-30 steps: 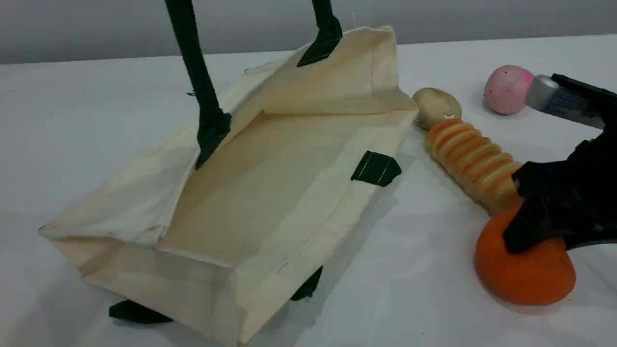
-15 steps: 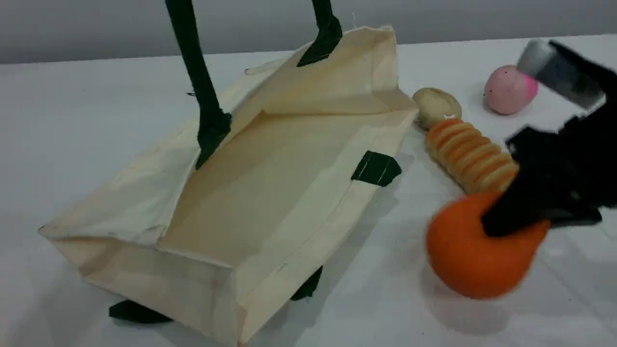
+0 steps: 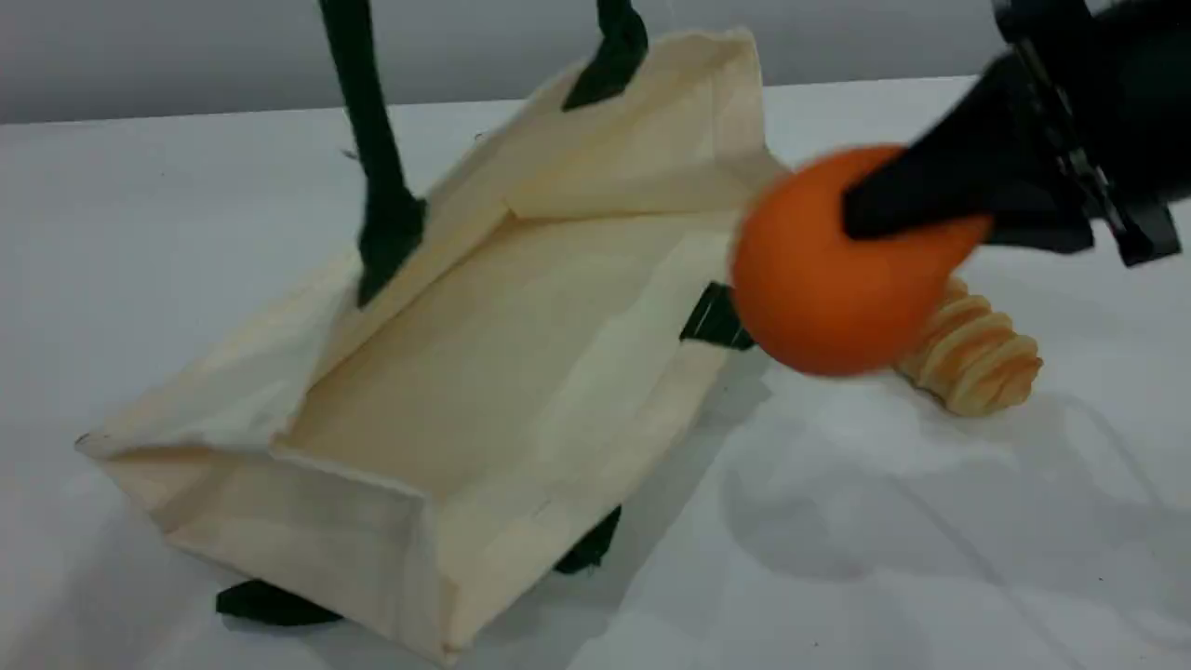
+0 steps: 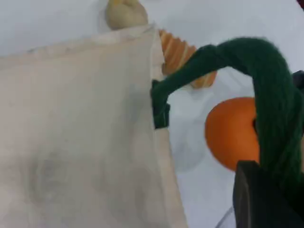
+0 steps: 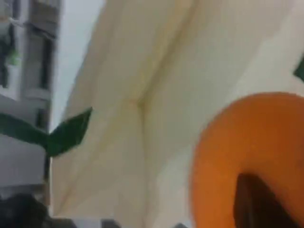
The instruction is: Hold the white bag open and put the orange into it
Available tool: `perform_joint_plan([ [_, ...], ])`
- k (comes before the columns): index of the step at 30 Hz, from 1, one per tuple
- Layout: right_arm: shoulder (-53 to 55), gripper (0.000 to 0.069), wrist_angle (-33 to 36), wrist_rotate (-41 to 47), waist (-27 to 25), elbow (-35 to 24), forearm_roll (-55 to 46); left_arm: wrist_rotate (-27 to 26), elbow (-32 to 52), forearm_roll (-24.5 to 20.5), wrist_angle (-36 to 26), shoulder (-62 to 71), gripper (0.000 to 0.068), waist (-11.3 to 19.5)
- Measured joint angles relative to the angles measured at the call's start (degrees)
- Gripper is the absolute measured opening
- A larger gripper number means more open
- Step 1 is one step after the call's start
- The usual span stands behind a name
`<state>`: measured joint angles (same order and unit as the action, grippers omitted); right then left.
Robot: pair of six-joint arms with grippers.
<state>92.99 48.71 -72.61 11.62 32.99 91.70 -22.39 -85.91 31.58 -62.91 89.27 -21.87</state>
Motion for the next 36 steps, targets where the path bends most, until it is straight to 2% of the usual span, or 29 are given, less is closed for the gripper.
perform_joint_plan([
  [4, 0.06, 0.0056, -0.91, -1.16, 3.20, 1.60, 2.77, 0.05, -0.06, 0.48, 0.23, -1.03, 0.0067, 0.00],
  [7, 0.11, 0.0055, -1.87, -1.05, 7.50, 4.32, 4.68, 0.11, -0.06, 1.11, 0.18, -0.93, 0.0067, -0.08],
  [14, 0.48, 0.0055, -9.63, 0.58, 15.00, 8.62, 5.14, -0.07, -0.06, 1.22, 0.51, -0.91, 0.0067, -1.33],
  [22, 6.70, 0.0055, -10.17, -1.44, 15.98, 9.22, 7.96, -0.14, -0.06, 1.31, 0.58, -0.94, 0.0067, -1.33],
  [26, 11.06, 0.0055, -6.10, -5.48, 17.17, 9.53, 8.16, -0.14, -0.06, 1.31, 0.53, -0.94, 0.0067, -1.33],
  [36, 16.46, 0.0055, -6.36, -5.96, 23.40, 18.27, 8.20, -0.14, -0.06, 1.39, 0.20, -1.11, 0.0067, -1.33],
])
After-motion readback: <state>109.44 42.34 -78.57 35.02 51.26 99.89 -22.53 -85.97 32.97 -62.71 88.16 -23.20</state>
